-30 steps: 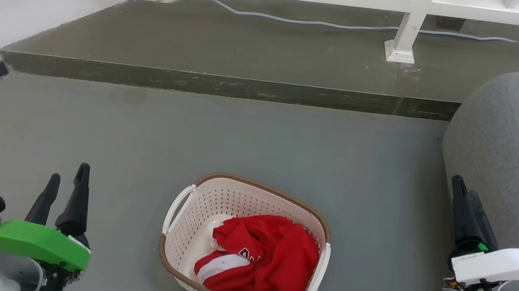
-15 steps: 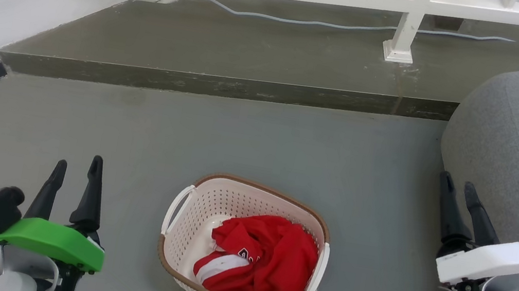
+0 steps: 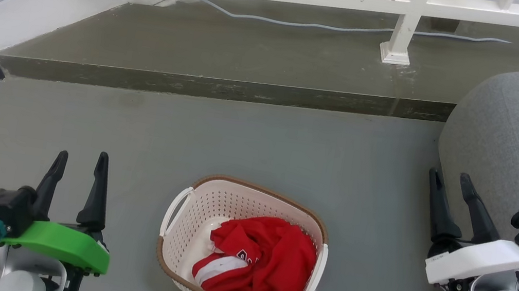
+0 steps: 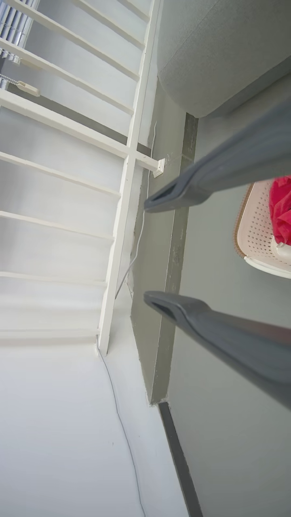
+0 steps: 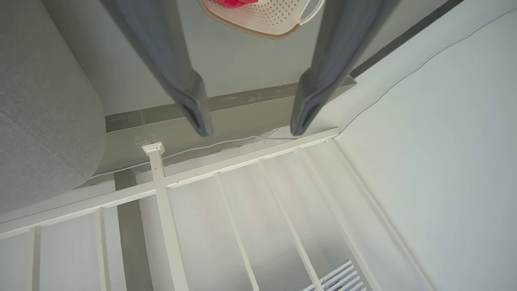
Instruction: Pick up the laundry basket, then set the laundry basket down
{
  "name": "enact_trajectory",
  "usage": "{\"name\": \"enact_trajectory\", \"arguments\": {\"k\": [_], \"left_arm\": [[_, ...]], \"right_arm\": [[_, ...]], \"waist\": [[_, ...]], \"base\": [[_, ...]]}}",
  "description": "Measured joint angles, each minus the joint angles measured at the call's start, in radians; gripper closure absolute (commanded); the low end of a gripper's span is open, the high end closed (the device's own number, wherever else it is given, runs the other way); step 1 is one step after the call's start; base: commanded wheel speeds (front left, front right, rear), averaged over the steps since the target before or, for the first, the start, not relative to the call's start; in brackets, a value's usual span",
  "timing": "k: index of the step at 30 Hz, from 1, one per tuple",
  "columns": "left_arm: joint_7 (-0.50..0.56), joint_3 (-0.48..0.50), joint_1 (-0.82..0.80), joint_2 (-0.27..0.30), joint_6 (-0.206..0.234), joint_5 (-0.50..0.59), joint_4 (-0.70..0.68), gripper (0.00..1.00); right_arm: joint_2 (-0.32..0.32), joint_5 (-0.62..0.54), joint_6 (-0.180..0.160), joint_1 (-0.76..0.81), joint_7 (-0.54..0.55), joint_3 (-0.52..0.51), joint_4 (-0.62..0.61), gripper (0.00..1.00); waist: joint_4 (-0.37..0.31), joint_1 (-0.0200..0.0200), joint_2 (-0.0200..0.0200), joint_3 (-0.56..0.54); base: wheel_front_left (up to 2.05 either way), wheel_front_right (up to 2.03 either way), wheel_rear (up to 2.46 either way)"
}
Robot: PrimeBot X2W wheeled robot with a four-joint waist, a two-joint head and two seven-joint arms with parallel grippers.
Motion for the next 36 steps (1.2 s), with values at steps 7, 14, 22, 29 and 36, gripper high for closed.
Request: {"name": "enact_trajectory", "arguments": {"k": [7,14,22,29,36], "left_arm": [[-0.027,0.000,-0.001,-0.001,0.000,0.093,-0.020,0.00],[-0.040,-0.001,-0.001,-0.006,0.000,0.151,-0.025,0.00],[-0.040,0.005,-0.005,-0.009,-0.002,0.152,-0.025,0.00],[-0.040,0.014,-0.005,-0.013,-0.012,0.157,-0.024,0.00],[-0.040,0.029,-0.005,-0.016,-0.016,0.157,-0.028,0.00]], "right_arm": [[-0.008,-0.078,-0.008,-0.014,-0.025,0.012,0.000,0.00],[-0.015,-0.132,-0.008,-0.018,-0.041,0.024,0.004,0.00],[-0.011,-0.134,-0.007,-0.022,-0.041,0.019,0.014,0.00],[-0.003,-0.137,-0.006,-0.022,-0.041,0.015,0.024,0.00],[0.003,-0.144,0.003,-0.022,-0.041,0.009,0.026,0.00]], "waist": [[0.000,0.0000,0.0000,0.002],[0.001,0.0000,0.0000,0.005],[0.001,0.0000,0.0000,0.008],[-0.003,0.0000,0.0000,0.011],[-0.010,0.0000,0.0000,0.022]], "base": [[0.00,0.00,0.00],[0.00,0.00,0.00],[0.00,0.00,0.00],[0.00,0.00,0.00],[0.00,0.00,0.00]]}}
